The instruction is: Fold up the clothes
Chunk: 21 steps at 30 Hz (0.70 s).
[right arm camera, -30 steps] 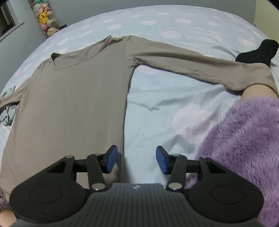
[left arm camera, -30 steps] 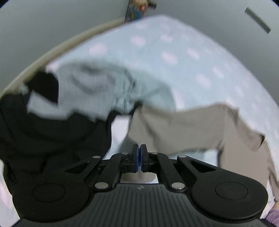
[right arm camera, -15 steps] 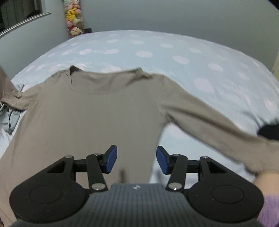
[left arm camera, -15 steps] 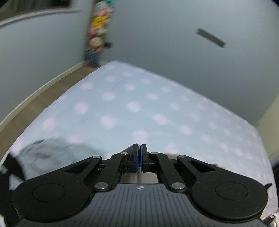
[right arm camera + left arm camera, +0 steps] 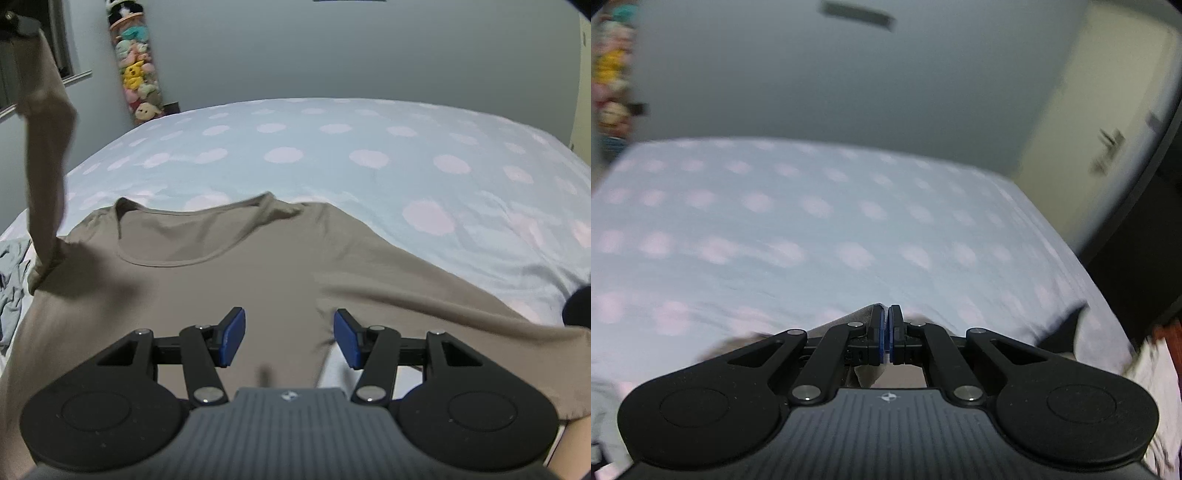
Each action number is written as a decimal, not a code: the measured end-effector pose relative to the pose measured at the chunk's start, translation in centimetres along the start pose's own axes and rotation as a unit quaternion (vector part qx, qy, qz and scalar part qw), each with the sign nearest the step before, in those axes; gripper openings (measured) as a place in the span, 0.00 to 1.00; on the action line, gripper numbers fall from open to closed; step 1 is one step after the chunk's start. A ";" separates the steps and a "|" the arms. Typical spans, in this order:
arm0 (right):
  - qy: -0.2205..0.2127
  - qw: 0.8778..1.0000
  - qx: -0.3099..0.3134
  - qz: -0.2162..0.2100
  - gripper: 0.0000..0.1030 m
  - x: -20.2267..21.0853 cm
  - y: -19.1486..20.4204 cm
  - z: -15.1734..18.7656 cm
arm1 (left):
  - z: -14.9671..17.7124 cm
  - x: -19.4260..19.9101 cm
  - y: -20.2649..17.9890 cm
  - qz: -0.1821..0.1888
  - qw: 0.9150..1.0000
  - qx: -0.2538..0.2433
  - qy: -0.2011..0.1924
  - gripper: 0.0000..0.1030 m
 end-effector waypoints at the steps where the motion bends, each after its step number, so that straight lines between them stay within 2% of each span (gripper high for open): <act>1: 0.001 1.000 -0.004 0.000 0.55 -0.1 -0.4 0.2 | 0.8 -1.6 -0.7 0.007 1.000 -0.002 0.012 0.00; 2: 0.001 1.000 -0.008 0.002 0.55 -0.2 -0.8 0.3 | 1.5 -3.2 -1.3 0.015 1.000 -0.003 0.024 0.00; 3: -0.001 0.999 -0.024 0.021 0.55 -0.3 -1.3 0.4 | 2.3 -4.8 -2.0 0.022 0.999 -0.005 0.036 0.00; 7: 0.000 1.000 -0.028 0.015 0.55 -0.9 -1.4 0.5 | 5.4 -11.0 -4.6 0.051 0.995 -0.012 0.083 0.00; 13: -0.004 1.000 -0.015 -0.003 0.55 -0.9 -0.7 0.9 | 9.8 -19.8 -8.0 0.091 0.984 -0.017 0.149 0.01; 16: -0.014 1.000 -0.010 -0.011 0.55 -1.2 -0.3 0.7 | 10.8 -20.9 -8.1 0.092 0.983 -0.009 0.157 0.03; 18: -0.022 1.000 -0.009 -0.011 0.54 -1.8 -0.2 0.4 | 11.0 -20.9 -7.8 0.090 0.985 -0.005 0.149 0.14; 20: -0.028 0.999 -0.011 -0.010 0.54 -2.5 -0.2 0.3 | 11.1 -20.5 -7.1 0.089 0.987 -0.002 0.137 0.19; 21: -0.029 0.999 -0.021 -0.014 0.50 -2.8 -0.2 0.3 | 11.1 -20.2 -6.7 0.085 0.988 -0.004 0.132 0.19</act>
Point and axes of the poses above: each gripper's, at about its wrist camera, not at the fingertips, and x roughly against the way its jaws point, y to its left, z to its underside, the point moved 10 cm from there along -x, roughly the way its jaws point, and after that the axes turned 4 degrees about -y, right-handed, at the moved point
